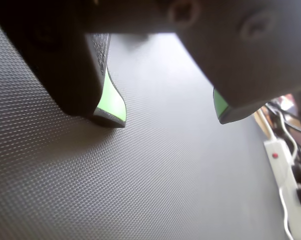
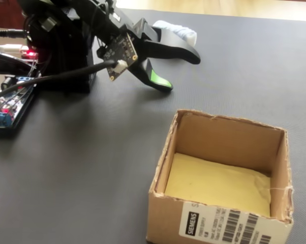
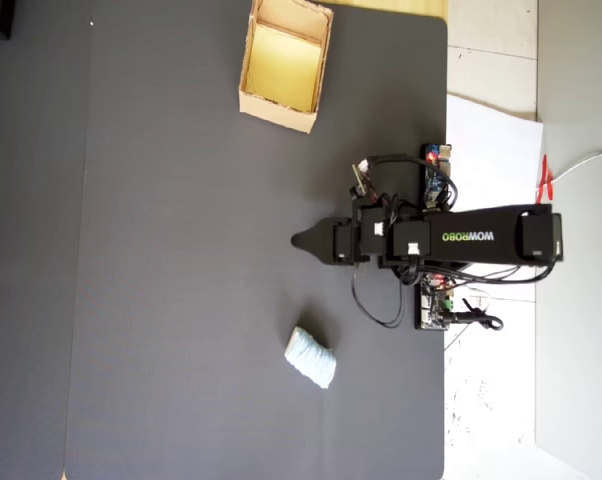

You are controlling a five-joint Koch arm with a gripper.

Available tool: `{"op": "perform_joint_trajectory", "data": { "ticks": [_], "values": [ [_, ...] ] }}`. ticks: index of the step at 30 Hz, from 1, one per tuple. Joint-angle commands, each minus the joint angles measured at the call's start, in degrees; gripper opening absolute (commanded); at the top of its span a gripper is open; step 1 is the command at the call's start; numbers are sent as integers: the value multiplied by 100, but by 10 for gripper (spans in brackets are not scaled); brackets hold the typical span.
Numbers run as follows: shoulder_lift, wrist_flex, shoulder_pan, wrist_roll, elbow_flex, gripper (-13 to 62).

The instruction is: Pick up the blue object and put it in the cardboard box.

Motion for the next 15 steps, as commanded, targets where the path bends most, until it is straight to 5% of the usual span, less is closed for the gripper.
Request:
{"op": "perform_joint_trajectory", "data": {
  "ticks": [1, 15],
  "values": [
    [501, 193, -211, 237, 325, 347],
    [492, 141, -2232, 422, 237, 338]
  ]
}}
